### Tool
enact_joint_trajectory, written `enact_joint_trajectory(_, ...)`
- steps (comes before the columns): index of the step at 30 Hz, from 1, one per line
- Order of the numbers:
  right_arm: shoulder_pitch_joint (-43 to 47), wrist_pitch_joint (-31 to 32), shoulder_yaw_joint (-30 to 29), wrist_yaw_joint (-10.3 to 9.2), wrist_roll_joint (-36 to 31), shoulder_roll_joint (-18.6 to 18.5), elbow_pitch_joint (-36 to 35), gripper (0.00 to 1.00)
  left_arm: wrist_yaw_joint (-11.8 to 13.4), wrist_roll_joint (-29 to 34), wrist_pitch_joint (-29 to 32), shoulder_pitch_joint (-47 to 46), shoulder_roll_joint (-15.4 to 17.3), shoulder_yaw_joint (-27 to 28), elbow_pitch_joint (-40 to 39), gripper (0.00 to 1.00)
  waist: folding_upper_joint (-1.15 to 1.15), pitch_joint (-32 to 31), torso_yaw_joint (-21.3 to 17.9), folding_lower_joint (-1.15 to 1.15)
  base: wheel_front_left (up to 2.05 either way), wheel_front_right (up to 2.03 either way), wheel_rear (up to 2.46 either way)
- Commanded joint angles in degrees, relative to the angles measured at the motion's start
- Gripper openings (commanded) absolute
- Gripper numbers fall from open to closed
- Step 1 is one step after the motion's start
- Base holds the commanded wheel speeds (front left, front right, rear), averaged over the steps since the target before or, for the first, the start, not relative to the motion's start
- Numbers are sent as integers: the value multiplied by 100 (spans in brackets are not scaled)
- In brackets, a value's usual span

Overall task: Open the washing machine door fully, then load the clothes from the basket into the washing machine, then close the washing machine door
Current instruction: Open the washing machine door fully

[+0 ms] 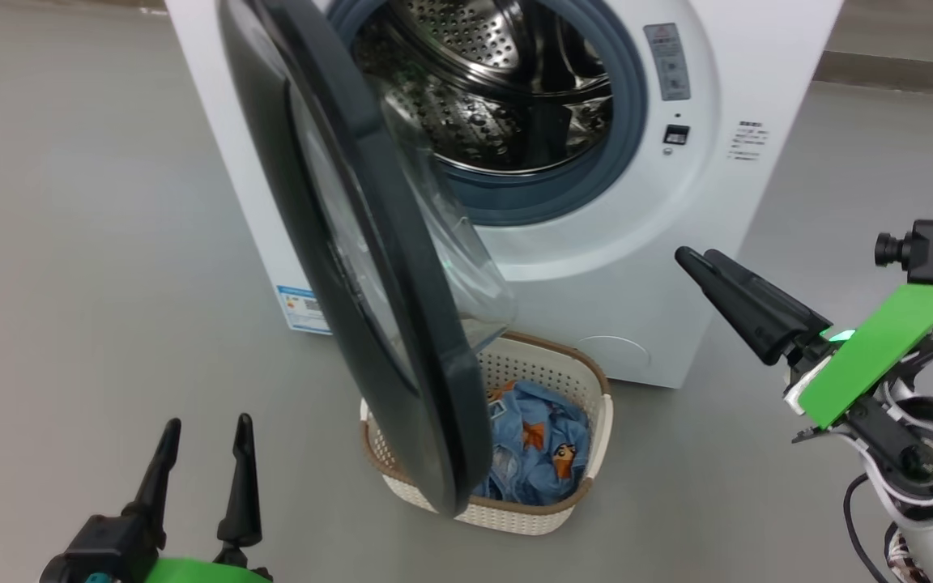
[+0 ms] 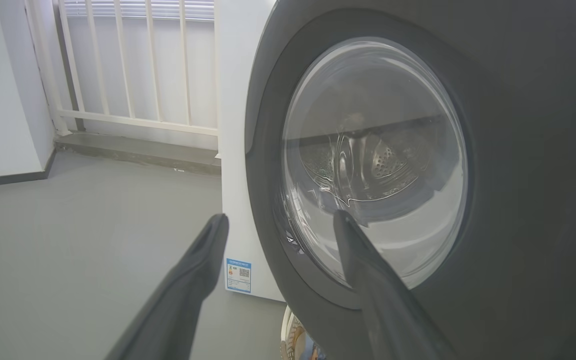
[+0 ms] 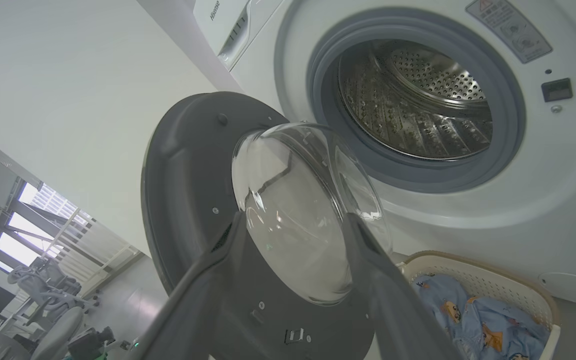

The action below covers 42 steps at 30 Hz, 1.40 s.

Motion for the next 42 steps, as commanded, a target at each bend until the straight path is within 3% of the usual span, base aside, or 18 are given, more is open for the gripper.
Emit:
enact_joint_trajectory(1,54,-528,277,44,-371,-218,-209,100,-26,44,-36,-80,70,202,-207,100,0,-28,-283,0,0,0,0)
enact_joint_trajectory(12,277,-3069,1175,44,-1220,-924,1,100,-27,24,-36,41,70,366,-325,100,0,-70,-965,0,0,0,0)
enact_joint_trajectory(17,459,-3699,1235,44,-1550,-1119,454,100,-12,-11,-36,98,70,418,-386,100,0,-73,-1139,0,0,0,0)
enact_joint_trajectory(23,721,-3917,1068,44,-1992,-1011,810,100,0,-20,-36,135,70,461,-446,100,0,-52,-1262,0,0,0,0)
enact_joint_trajectory(34,1367,-3936,13,44,-3183,-290,954,100,8,-30,-36,160,70,537,-523,100,0,-36,-1400,0,0,0,0)
enact_joint_trajectory(42,1573,-3936,-275,44,-3875,-71,1142,100,27,-52,-36,171,70,491,-505,100,0,-89,-1420,0,0,0,0)
